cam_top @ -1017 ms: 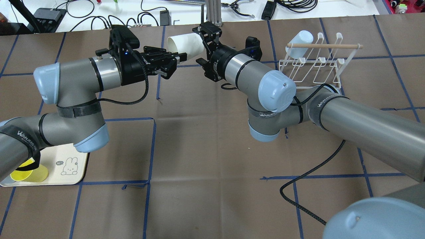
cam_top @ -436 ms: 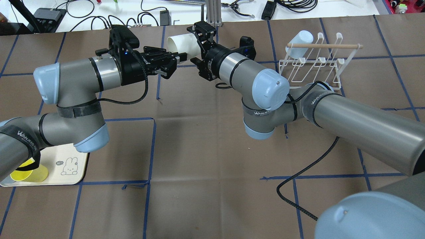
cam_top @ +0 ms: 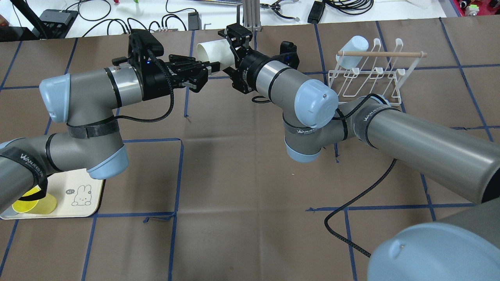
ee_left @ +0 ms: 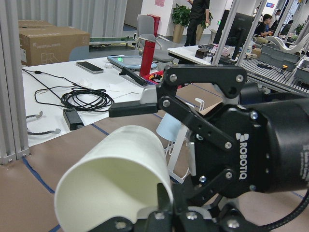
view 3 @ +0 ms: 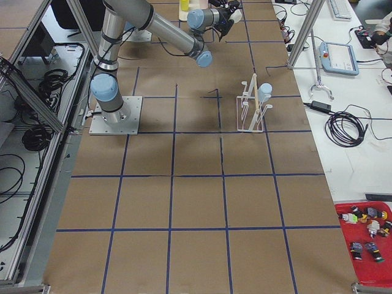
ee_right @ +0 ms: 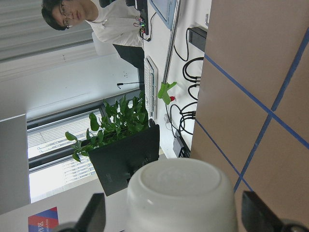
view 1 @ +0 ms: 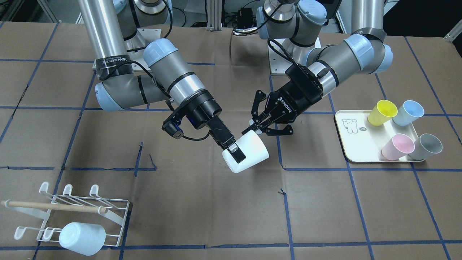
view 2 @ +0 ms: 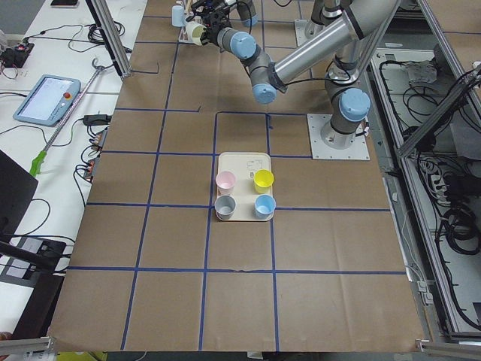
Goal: Transfer IKEA cup to right arm and place on rack
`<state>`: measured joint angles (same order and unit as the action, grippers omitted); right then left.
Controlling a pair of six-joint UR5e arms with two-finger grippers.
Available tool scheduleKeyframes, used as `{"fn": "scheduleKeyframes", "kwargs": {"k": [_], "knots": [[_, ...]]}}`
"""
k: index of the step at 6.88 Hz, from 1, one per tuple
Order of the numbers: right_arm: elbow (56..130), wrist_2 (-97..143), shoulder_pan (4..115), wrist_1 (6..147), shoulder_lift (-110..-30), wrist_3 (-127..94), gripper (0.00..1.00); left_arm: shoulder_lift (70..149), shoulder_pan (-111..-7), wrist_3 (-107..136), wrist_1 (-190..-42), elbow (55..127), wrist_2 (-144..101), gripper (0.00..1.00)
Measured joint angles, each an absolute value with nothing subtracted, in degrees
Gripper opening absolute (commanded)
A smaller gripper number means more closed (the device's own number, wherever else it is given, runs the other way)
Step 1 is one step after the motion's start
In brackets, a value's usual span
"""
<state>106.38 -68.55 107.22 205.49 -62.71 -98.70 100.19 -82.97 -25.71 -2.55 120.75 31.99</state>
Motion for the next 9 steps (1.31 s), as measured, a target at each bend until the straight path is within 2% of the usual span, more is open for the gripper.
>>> {"fn": "scheduleKeyframes", "kwargs": {"k": [1, 2, 3, 4, 5, 6, 7, 9], "knots": [[106.4, -68.5, 107.2, 205.5, -62.7, -98.7, 0.76, 100.2, -83.0, -25.7, -2.5, 120.7, 32.0, 0.05], [106.4, -68.4, 107.2, 205.5, -62.7, -98.5, 0.60, 100.2, -83.0, -25.6, -2.5, 120.7, 32.0, 0.05], [106.4, -68.1, 107.2, 205.5, -62.7, -98.3, 0.50, 100.1, -83.0, -25.3, -2.5, 120.7, 32.0, 0.06], [106.5, -67.5, 107.2, 205.5, -62.7, -98.1, 0.46, 100.1, -83.0, -25.1, -2.4, 120.7, 32.0, 0.07], [106.5, -66.8, 107.2, 205.5, -62.7, -98.0, 0.45, 100.1, -83.0, -24.9, -2.2, 120.7, 32.1, 0.17], [106.5, -66.4, 107.1, 205.5, -62.7, -98.0, 0.44, 100.1, -83.0, -24.7, -2.0, 120.7, 32.1, 0.34], [106.5, -66.2, 107.2, 205.5, -62.8, -98.0, 0.44, 100.0, -83.0, -24.7, -1.8, 120.7, 32.5, 0.58], [106.6, -66.2, 107.1, 205.5, -62.9, -98.0, 0.44, 100.0, -83.0, -24.5, -1.7, 120.7, 33.4, 0.86]]}}
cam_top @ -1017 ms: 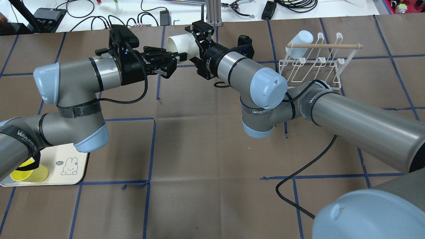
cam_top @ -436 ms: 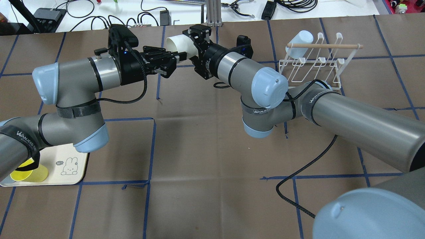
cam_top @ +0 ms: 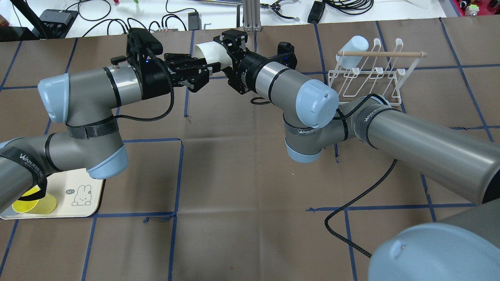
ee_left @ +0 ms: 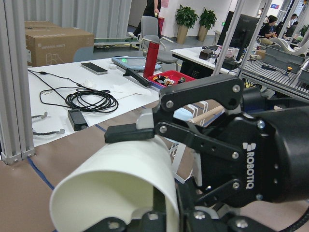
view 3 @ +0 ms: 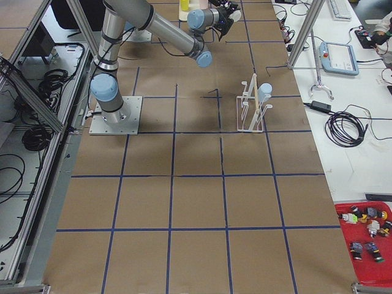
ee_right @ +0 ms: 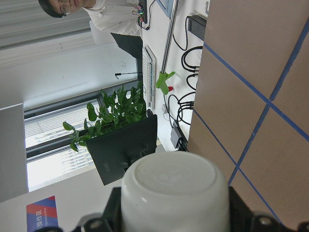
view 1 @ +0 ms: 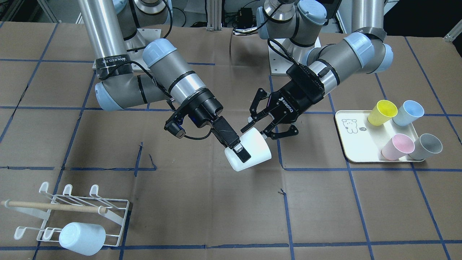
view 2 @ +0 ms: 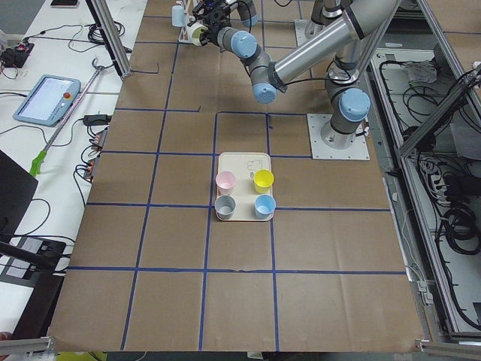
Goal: Transfer IKEA cup to right arm and place on rack
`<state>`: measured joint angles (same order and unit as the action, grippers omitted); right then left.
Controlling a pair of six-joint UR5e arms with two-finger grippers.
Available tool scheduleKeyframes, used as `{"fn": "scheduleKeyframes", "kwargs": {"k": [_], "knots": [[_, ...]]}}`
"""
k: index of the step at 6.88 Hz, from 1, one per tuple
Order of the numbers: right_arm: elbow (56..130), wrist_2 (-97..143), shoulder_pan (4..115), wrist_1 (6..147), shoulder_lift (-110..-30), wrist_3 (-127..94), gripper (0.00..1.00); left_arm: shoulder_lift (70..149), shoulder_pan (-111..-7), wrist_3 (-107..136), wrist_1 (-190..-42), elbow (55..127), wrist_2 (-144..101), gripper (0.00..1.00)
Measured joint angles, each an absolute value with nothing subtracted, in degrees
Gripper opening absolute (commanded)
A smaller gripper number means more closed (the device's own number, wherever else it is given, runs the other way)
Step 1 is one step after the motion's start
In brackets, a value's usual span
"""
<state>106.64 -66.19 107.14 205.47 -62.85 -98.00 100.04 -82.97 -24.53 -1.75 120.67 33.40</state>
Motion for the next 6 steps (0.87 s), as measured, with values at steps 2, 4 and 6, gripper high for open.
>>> {"fn": "scheduleKeyframes", "kwargs": {"k": [2, 4, 6], "knots": [[106.7, -66.1, 107.1, 205.5, -63.0, -98.0, 0.43, 99.9, -82.9, -24.4, -1.8, 120.7, 33.5, 0.96], [106.4, -66.2, 107.0, 205.5, -62.8, -97.9, 0.43, 98.0, -80.9, -23.3, -1.8, 120.8, 33.2, 0.98], [106.1, -66.1, 105.9, 205.6, -62.4, -95.7, 0.43, 96.2, -74.8, -22.7, -2.1, 121.3, 31.8, 0.99]]}}
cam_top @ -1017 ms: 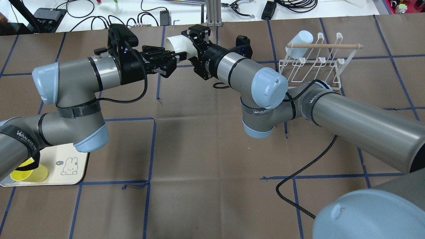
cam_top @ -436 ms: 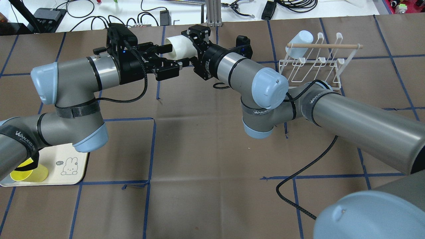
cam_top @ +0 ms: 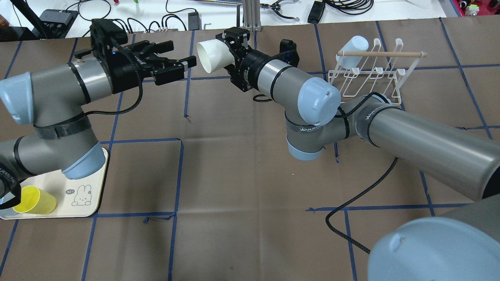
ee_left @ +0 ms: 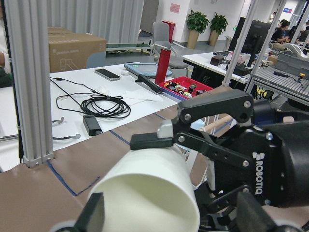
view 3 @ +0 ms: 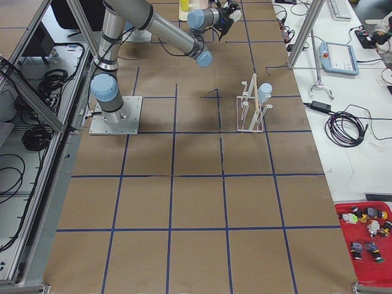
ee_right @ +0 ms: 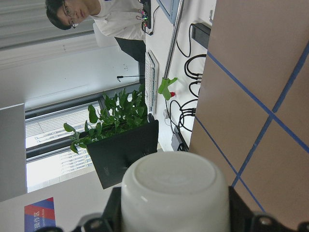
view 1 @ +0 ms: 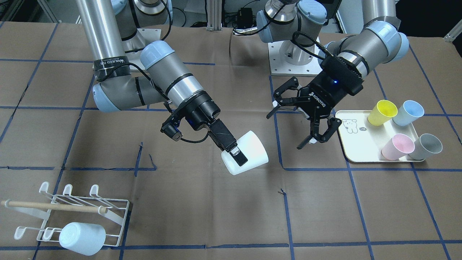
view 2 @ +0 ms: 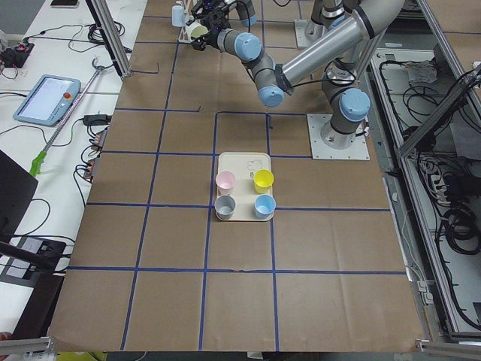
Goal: Transfer IKEA cup to right arm and place on rack
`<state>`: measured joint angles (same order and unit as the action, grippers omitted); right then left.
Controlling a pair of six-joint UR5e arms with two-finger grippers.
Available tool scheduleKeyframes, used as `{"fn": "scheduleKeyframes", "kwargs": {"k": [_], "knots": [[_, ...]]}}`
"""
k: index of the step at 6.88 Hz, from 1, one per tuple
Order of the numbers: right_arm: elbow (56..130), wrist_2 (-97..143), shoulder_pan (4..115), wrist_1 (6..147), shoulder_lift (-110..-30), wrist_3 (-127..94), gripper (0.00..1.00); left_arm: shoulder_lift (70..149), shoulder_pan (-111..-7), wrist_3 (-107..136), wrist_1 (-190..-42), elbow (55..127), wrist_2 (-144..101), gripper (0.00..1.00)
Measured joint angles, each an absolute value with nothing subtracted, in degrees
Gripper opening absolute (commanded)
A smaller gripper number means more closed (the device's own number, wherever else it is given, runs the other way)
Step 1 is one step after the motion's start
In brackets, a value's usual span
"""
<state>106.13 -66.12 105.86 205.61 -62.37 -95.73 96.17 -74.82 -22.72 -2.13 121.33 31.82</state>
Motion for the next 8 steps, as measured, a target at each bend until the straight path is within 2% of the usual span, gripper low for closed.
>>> {"fn": "scheduleKeyframes", "kwargs": {"k": [3, 5, 7, 8], "knots": [[106.0, -61.3, 99.0, 205.4, -63.1, -85.5, 0.43, 95.8, -70.0, -20.6, -5.4, 120.7, 38.3, 0.99], [106.2, -60.3, 94.6, 205.1, -64.2, -69.6, 0.43, 97.2, -72.6, -13.5, -11.9, 116.2, 52.7, 0.99], [106.5, -62.0, 91.6, 205.0, -64.6, -51.1, 0.39, 98.2, -77.8, -9.0, -27.6, 109.0, 68.3, 1.00], [106.6, -65.5, 90.4, 205.0, -64.7, -41.0, 0.33, 98.8, -80.5, -7.4, -36.6, 105.6, 74.9, 1.00]]}}
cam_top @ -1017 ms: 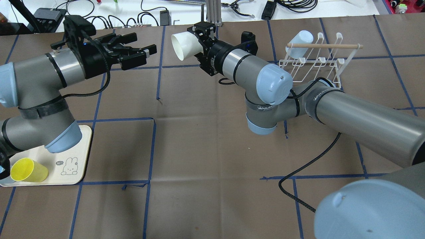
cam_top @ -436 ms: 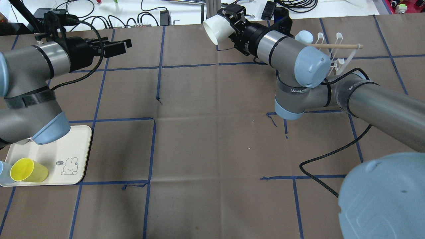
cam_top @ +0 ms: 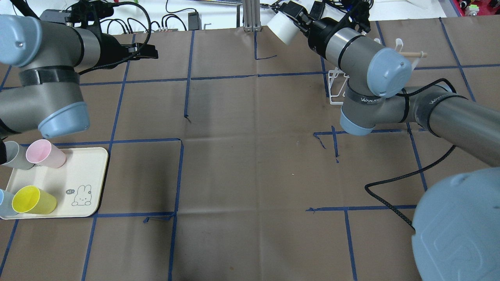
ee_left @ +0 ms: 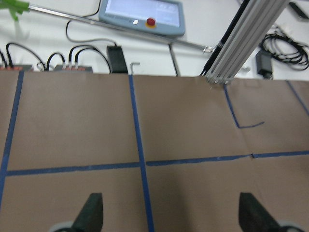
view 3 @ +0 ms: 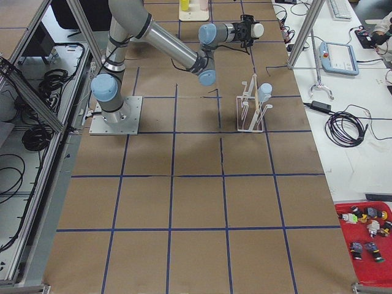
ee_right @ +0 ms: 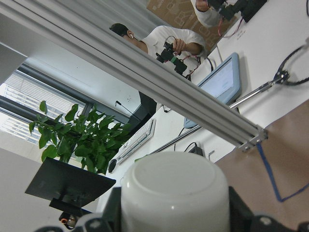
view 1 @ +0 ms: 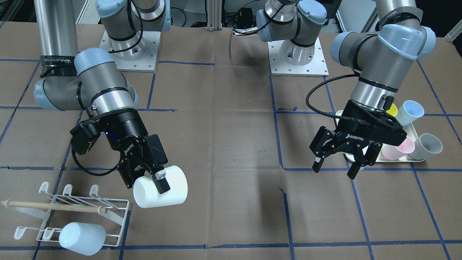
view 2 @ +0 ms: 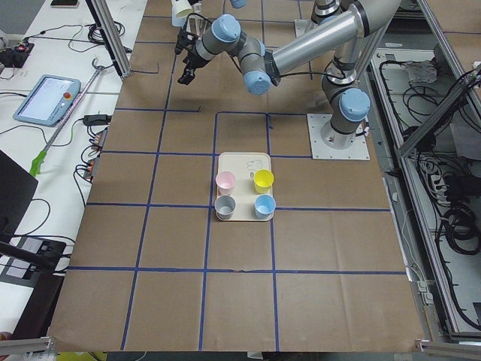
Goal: Transfer IKEA cup to right arm and place on rack
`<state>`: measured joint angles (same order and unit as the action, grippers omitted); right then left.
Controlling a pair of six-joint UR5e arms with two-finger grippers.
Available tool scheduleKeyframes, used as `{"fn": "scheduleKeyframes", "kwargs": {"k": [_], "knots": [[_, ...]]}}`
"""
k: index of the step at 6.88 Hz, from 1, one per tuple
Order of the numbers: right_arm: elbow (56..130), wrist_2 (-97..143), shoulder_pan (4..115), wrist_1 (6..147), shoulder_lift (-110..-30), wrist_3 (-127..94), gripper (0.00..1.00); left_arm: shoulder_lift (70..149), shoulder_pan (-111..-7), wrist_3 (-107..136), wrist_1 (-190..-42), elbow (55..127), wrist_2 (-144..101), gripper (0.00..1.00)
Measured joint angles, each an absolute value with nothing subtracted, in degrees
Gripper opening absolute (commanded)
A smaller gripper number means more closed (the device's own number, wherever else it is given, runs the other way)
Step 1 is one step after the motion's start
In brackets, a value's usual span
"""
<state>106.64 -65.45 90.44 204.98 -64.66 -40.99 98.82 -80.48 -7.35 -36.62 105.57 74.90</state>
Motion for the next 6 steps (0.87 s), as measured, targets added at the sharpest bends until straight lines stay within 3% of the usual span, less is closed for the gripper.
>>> {"fn": "scheduleKeyframes", "kwargs": {"k": [4, 6], "knots": [[106.8, -76.4, 83.7, 205.3, -65.3, -6.6, 0.25, 97.6, -87.1, 0.6, -76.4, 91.1, 87.0, 1.00], [106.5, -76.9, 78.1, 205.4, -65.1, 2.4, 0.25, 94.9, -87.7, 1.3, -89.8, 87.2, 87.4, 1.00]]}}
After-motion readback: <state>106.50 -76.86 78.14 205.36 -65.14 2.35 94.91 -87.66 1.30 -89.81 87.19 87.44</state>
